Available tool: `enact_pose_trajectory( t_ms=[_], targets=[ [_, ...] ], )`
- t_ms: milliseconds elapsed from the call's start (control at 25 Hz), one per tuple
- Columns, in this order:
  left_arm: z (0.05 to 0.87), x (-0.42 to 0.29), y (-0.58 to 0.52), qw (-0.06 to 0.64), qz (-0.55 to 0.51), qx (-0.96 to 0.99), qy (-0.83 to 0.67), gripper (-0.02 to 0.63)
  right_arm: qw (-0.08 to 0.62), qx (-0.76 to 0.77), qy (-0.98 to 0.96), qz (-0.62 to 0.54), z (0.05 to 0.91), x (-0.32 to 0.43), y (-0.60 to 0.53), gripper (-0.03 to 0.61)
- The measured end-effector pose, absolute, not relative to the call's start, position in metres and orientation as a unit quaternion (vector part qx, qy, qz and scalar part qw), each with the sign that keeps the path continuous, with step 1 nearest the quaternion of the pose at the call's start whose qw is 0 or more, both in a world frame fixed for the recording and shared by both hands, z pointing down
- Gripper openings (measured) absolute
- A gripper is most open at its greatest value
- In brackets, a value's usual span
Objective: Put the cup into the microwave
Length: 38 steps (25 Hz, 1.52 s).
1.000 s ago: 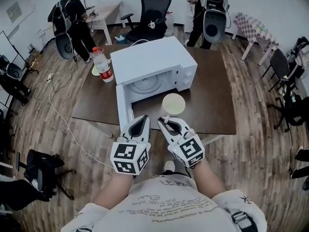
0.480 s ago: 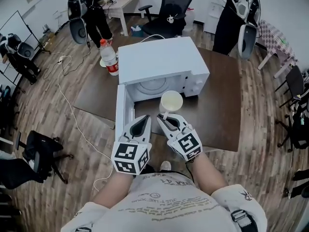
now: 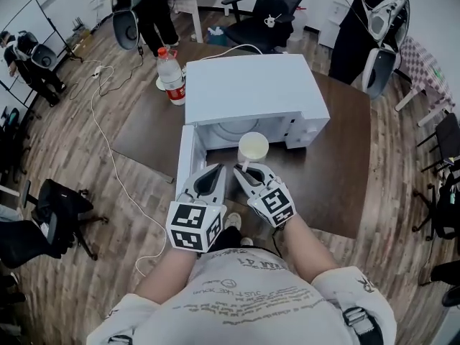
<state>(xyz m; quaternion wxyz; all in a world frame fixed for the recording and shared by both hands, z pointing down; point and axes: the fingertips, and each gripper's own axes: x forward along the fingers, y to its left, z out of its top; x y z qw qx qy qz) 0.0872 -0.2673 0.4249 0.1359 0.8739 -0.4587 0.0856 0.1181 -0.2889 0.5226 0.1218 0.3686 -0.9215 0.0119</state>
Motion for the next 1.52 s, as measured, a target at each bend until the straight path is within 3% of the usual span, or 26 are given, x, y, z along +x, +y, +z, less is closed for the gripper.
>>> enact_pose_trajectory(
  t_ms=[280,1520],
  targets=[
    [0.431,0.062,-0.289,0.146,0.089,0.859,-0.483,0.014,0.154,0.356,-0.922,0.006,0.570,0.102,-0.330,0.026],
    [0.427,0.060,-0.323,0.152,0.075,0.848,-0.502,0.014,0.150,0.422,-0.893,0.044,0.630,0.114,-0.478,0.028]
  ],
)
